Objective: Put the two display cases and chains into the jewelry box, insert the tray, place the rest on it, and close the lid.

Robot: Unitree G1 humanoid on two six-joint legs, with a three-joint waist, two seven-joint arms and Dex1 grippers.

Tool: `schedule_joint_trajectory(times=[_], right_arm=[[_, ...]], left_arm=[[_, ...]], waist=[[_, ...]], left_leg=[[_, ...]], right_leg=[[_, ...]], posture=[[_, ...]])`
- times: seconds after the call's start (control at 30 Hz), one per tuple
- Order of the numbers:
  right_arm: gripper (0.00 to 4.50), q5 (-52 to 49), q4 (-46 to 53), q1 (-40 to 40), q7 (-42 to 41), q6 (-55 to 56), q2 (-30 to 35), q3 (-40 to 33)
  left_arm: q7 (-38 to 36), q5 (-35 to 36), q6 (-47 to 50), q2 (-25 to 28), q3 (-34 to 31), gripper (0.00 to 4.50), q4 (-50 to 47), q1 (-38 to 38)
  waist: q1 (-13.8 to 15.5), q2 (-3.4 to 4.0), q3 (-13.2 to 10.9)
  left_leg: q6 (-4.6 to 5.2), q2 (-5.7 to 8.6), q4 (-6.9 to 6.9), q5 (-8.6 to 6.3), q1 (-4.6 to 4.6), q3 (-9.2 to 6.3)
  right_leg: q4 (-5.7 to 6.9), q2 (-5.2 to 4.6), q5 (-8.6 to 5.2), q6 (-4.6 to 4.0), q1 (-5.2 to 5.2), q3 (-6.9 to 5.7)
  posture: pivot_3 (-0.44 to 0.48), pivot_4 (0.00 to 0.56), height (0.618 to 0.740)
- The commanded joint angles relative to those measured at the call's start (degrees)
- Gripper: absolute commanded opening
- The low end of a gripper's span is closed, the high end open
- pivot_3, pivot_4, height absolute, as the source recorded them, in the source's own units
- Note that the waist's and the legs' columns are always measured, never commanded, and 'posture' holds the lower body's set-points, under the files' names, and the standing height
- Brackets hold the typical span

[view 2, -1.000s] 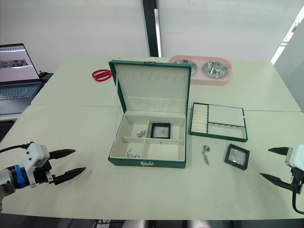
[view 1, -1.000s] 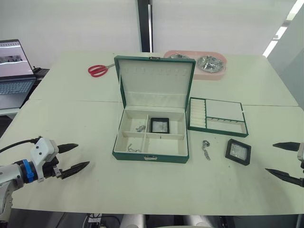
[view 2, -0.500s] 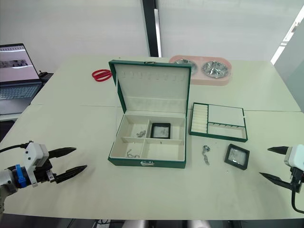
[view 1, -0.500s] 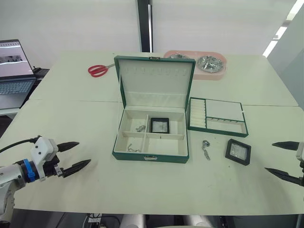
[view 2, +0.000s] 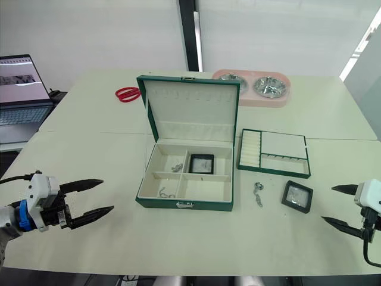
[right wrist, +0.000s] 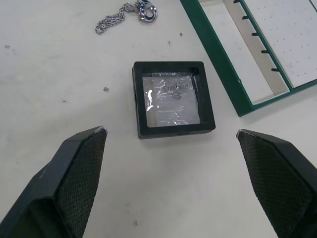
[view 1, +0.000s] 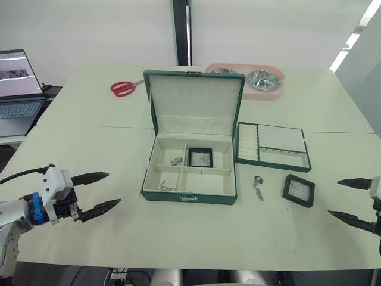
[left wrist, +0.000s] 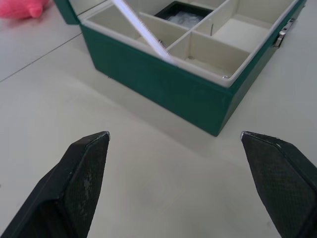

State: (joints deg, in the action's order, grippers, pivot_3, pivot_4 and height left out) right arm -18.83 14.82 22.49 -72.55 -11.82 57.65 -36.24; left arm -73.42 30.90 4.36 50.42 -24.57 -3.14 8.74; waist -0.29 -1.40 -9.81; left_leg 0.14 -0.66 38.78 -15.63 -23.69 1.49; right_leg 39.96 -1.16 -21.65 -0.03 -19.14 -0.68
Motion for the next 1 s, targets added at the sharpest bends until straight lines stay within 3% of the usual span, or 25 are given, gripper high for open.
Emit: schedule_joint_trajectory(times=[0.03, 0.47, 1.0], right_arm=[[4.5, -1.42, 2.05, 0.18, -0.02, -1.22, 0.25, -1.98], [4.5, -2.15, 8.7, 0.35, 3.06, -2.35, -3.13, 0.43], [4.5, -5.35, 14.43, 1.13, 3.54, -5.03, -3.97, 1.1]], left_arm=[[0.11, 3.59, 2.14, 0.2, -0.07, 4.36, -5.67, -2.1], [-2.1, 5.66, 3.61, -2.74, 8.72, 4.36, -15.47, -5.1], [-7.36, 6.29, -1.06, -5.25, 8.85, 4.36, -16.28, -0.83]], waist=[[0.01, 0.0, 0.0], [0.0, 0.2, 0.14], [0.1, 0.28, 0.21]], left_leg=[[0.0, 0.0, 0.0, 0.0, 0.0, 0.0], [-0.02, 0.01, 0.0, 0.01, 0.02, 0.03], [-0.01, 0.01, 0.01, 0.01, 0.03, 0.02]], right_leg=[[0.0, 0.0, 0.0, 0.0, 0.0, 0.0], [0.0, 0.04, 0.0, 0.0, 0.03, 0.05], [-0.02, 0.04, 0.0, 0.0, 0.06, 0.05]], posture=[[0.0, 0.15, 0.74], [0.0, 0.15, 0.74], [0.0, 0.15, 0.74]])
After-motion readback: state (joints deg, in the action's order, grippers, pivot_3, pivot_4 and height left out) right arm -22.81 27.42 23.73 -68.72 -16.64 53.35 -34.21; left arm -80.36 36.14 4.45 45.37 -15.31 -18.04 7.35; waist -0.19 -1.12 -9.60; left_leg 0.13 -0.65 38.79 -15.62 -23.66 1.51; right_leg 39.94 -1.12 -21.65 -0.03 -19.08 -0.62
